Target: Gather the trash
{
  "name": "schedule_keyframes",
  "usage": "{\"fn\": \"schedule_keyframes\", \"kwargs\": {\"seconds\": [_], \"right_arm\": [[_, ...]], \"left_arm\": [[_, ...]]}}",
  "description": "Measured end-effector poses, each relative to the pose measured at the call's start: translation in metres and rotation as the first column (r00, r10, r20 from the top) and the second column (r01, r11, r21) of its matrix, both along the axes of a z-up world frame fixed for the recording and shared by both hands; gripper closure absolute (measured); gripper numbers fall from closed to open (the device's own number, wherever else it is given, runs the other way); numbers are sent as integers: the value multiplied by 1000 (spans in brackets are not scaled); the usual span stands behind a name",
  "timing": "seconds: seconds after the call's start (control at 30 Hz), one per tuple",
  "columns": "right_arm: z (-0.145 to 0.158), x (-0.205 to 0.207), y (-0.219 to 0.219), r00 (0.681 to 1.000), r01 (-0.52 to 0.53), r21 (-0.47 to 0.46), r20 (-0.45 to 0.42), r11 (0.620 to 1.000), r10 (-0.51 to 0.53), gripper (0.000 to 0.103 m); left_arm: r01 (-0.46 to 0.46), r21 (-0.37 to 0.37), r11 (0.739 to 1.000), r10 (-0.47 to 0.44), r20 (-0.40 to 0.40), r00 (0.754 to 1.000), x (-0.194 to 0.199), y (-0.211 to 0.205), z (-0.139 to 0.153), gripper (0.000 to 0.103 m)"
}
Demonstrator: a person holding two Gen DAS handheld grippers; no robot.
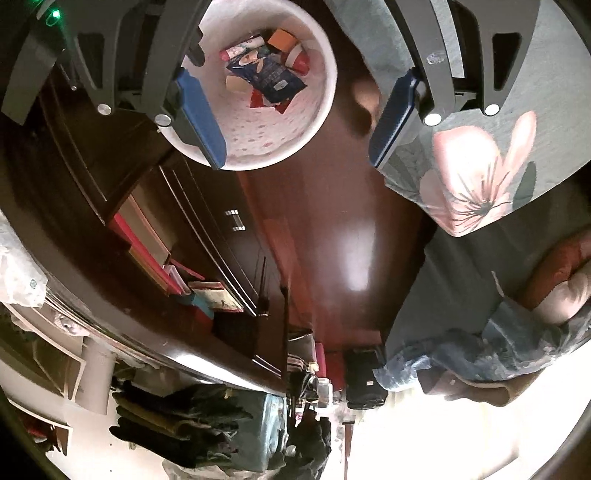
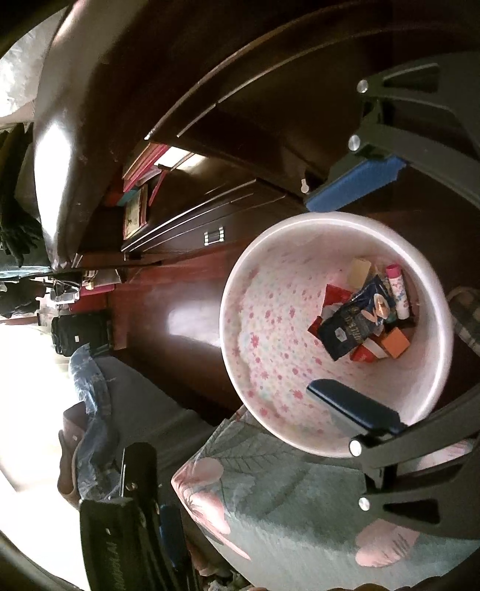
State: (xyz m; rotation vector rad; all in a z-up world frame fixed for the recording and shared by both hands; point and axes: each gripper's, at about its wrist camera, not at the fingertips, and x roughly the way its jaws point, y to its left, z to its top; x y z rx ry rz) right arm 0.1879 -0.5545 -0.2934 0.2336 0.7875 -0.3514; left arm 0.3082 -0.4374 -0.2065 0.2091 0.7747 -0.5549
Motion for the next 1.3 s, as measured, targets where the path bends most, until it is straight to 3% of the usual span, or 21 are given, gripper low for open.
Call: {"fn": "schedule_keyframes", "kwargs": {"seconds": [0.27, 0.53, 0.8, 1.03, 1.3], "right_arm": [[38, -22, 39, 1000, -19, -42, 1, 999, 19, 6], [78, -43, 115, 994, -108, -102, 4, 989, 109, 4], [106, -59, 183, 980, -194, -71, 36, 978, 197, 4], [136, -82, 245, 954, -278, -44, 102, 960, 281, 4], [173, -116, 312, 903, -381, -119, 164, 917, 397, 4]], "left_arm": [[-62, -20, 998, 63, 60, 996, -31, 49, 32, 18], [-185, -50, 982, 190, 130, 973, -68, 129, 67, 8], [-340, -97, 936, 351, 147, 925, -108, 230, 91, 4], [-469, -120, 875, 483, 163, 860, -151, 312, 102, 4], [-528, -164, 833, 552, 213, 806, -203, 372, 121, 4]]}}
